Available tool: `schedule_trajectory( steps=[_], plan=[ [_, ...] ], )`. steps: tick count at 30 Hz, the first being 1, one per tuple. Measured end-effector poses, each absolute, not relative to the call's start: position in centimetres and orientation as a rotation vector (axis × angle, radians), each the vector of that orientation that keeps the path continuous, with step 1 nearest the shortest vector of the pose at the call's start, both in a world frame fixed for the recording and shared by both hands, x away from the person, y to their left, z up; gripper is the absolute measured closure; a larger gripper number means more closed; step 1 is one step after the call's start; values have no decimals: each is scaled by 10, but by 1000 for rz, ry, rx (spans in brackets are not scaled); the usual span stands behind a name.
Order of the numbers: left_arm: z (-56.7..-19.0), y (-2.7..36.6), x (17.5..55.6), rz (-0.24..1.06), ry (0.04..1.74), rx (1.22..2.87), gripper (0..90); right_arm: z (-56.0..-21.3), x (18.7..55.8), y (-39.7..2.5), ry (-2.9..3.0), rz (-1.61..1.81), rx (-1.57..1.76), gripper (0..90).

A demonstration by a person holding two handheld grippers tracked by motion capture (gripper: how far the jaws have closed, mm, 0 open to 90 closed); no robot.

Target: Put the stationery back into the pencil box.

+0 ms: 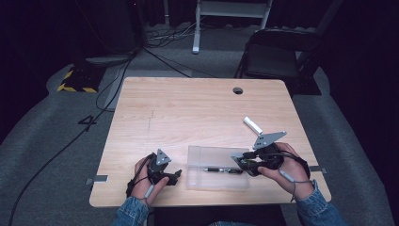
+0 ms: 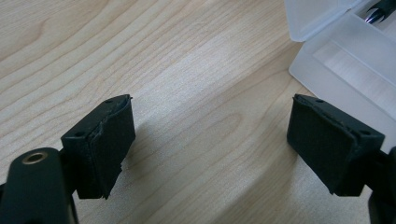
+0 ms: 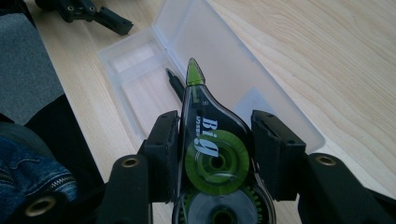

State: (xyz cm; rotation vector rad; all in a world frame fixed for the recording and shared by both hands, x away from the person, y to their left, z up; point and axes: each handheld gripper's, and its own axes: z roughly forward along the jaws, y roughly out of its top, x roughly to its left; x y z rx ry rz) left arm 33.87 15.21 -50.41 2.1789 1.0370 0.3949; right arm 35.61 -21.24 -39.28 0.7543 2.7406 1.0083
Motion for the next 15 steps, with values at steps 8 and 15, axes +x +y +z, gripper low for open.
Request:
schedule_trajectory(
  steps=[8, 15],
  plan=[
    [-504, 152, 339, 393, 1038, 2178, 157, -403, 354, -200, 2795, 998, 673, 540],
    [-504, 152, 339, 399, 1033, 2183, 156, -414, 354, -191, 2836, 1003, 637, 540]
  ],
)
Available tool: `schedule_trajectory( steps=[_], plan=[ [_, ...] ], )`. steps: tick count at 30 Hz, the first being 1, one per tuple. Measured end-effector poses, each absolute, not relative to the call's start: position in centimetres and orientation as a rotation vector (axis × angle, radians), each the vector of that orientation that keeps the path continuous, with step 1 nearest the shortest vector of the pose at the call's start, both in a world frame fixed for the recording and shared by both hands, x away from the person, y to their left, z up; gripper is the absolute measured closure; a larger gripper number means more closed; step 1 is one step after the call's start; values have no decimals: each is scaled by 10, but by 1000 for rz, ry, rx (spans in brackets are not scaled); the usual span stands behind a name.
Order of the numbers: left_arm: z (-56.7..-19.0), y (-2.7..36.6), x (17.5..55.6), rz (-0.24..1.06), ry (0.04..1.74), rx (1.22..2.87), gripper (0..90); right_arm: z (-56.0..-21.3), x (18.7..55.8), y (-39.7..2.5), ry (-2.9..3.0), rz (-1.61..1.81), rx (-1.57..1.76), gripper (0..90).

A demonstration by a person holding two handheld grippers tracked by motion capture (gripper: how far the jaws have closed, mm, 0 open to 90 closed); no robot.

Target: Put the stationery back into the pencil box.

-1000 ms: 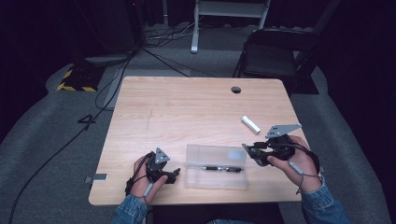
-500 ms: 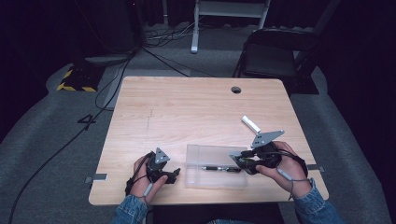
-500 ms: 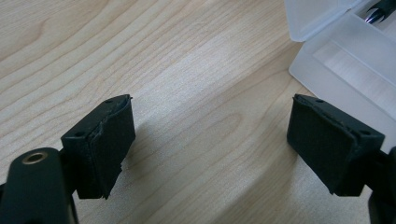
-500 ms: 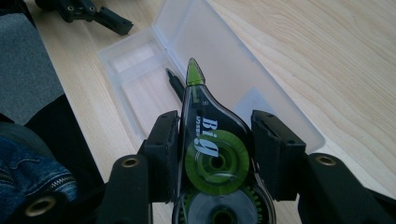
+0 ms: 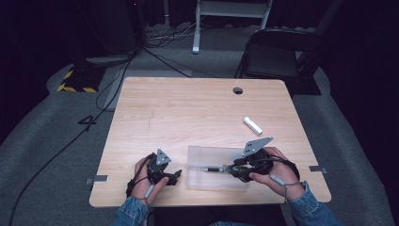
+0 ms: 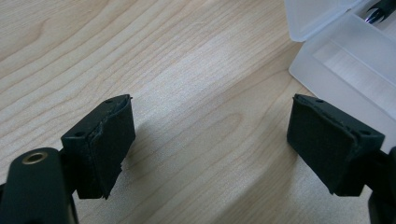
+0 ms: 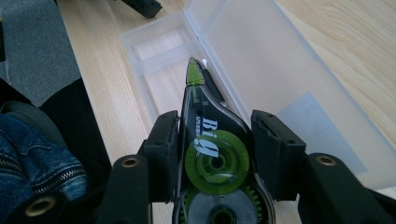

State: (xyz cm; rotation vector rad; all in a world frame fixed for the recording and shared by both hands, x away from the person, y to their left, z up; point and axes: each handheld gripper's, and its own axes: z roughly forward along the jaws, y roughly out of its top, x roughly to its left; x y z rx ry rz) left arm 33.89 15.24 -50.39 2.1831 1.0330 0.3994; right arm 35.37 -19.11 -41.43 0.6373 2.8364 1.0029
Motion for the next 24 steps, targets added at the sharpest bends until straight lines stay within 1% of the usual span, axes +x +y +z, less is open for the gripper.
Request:
schedule_trajectory(
  steps=[11, 24],
  plan=[
    [-504, 152, 339, 397, 1034, 2181, 156, -432, 356, -182, 2881, 985, 596, 540],
    [-504, 152, 339, 400, 1033, 2184, 157, -449, 362, -181, 2914, 919, 546, 539]
  ],
)
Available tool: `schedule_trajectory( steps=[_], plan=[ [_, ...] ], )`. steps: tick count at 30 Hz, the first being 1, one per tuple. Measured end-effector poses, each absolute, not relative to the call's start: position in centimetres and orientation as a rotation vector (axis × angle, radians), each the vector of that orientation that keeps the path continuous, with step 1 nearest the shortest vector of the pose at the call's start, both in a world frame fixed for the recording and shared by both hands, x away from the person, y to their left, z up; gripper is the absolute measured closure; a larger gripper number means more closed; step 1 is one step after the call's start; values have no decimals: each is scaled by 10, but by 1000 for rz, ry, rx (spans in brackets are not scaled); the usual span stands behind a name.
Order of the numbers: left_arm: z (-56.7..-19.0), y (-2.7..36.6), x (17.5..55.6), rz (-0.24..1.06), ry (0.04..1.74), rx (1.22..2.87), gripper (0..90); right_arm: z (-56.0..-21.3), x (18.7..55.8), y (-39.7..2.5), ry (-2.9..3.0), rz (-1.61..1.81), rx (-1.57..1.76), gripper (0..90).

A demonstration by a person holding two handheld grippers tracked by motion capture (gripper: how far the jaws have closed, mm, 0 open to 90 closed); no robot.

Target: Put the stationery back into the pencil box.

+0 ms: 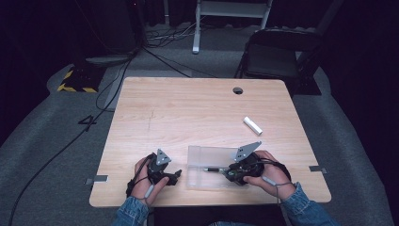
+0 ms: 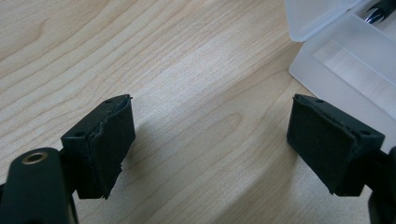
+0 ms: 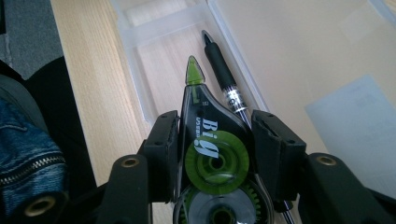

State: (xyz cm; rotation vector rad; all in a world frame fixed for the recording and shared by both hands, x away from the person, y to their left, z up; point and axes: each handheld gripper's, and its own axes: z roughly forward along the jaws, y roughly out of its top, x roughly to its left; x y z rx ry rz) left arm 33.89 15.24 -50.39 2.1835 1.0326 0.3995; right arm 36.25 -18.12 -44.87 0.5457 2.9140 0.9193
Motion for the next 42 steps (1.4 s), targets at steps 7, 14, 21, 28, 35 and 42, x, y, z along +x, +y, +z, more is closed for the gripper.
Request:
schedule_trajectory(
  steps=[7, 14, 21, 28, 35, 42],
  plan=[
    [-504, 152, 339, 391, 1037, 2182, 156, -453, 364, -181, 2931, 899, 530, 538],
    [-504, 152, 339, 391, 1036, 2182, 156, -456, 364, -181, 2955, 881, 520, 538],
    [-504, 152, 339, 391, 1036, 2182, 155, -457, 363, -178, 2982, 867, 512, 537],
    [-504, 152, 339, 390, 1037, 2182, 155, -459, 361, -176, 3008, 839, 501, 535],
    [-504, 152, 339, 391, 1036, 2183, 155, -460, 360, -176, 3035, 823, 507, 530],
    [-504, 152, 339, 391, 1036, 2183, 155, -463, 360, -175, 3063, 821, 541, 490]
  ],
)
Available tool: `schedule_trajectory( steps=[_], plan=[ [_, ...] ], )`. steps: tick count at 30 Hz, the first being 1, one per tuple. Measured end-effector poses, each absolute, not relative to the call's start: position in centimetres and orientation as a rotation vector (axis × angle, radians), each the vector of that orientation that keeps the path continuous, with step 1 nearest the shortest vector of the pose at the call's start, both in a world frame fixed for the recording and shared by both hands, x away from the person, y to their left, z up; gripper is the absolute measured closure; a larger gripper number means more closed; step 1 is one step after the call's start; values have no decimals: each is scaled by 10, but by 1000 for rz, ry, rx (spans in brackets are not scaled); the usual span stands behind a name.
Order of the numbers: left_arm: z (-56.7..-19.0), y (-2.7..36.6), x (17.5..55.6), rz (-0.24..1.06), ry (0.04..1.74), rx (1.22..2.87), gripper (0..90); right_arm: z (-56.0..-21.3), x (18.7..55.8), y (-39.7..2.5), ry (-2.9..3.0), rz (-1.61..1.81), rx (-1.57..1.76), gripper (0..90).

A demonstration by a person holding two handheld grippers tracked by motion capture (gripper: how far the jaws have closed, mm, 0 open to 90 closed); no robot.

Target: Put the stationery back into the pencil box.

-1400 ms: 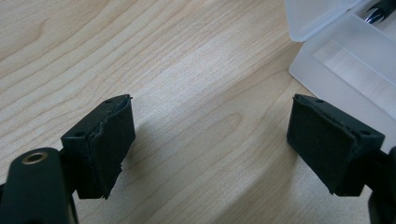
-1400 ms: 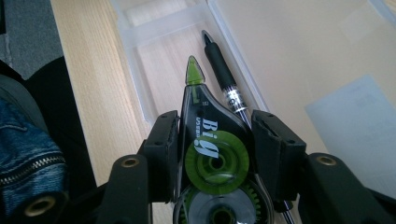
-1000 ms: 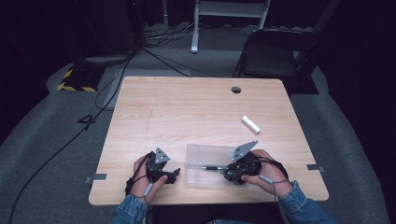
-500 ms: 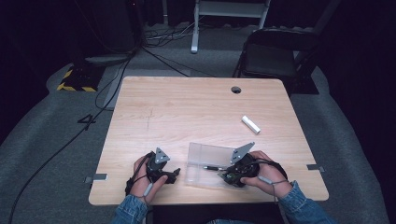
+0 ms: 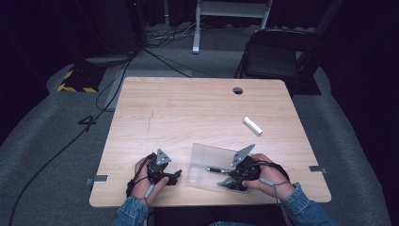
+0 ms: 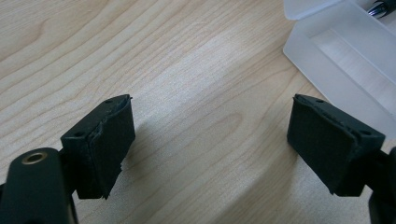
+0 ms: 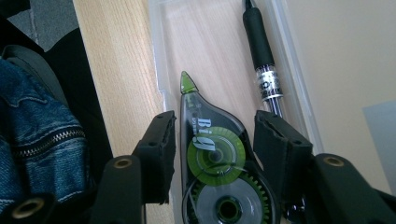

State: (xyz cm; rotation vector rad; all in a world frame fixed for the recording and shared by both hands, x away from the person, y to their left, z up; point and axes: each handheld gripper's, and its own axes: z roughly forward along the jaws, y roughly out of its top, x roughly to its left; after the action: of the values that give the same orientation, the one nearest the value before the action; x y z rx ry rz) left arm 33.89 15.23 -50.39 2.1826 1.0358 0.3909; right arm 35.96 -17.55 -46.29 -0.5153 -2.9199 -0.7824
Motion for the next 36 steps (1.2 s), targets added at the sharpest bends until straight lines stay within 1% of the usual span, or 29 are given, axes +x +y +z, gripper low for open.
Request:
schedule_trajectory(
  steps=[6, 14, 26, 36],
  plan=[
    [-504, 152, 339, 391, 1036, 2182, 155, -462, 360, -176, -2911, -781, -517, 468],
    [-504, 152, 339, 391, 1036, 2183, 155, -453, 361, -179, -2920, -872, -535, 466],
    [-504, 153, 339, 400, 1031, 2186, 156, -430, 367, -196, -2917, -1092, -663, 468],
    [-504, 159, 337, 407, 1052, 2173, 156, -416, 375, -211, -2920, -1184, -759, 475]
  ],
)
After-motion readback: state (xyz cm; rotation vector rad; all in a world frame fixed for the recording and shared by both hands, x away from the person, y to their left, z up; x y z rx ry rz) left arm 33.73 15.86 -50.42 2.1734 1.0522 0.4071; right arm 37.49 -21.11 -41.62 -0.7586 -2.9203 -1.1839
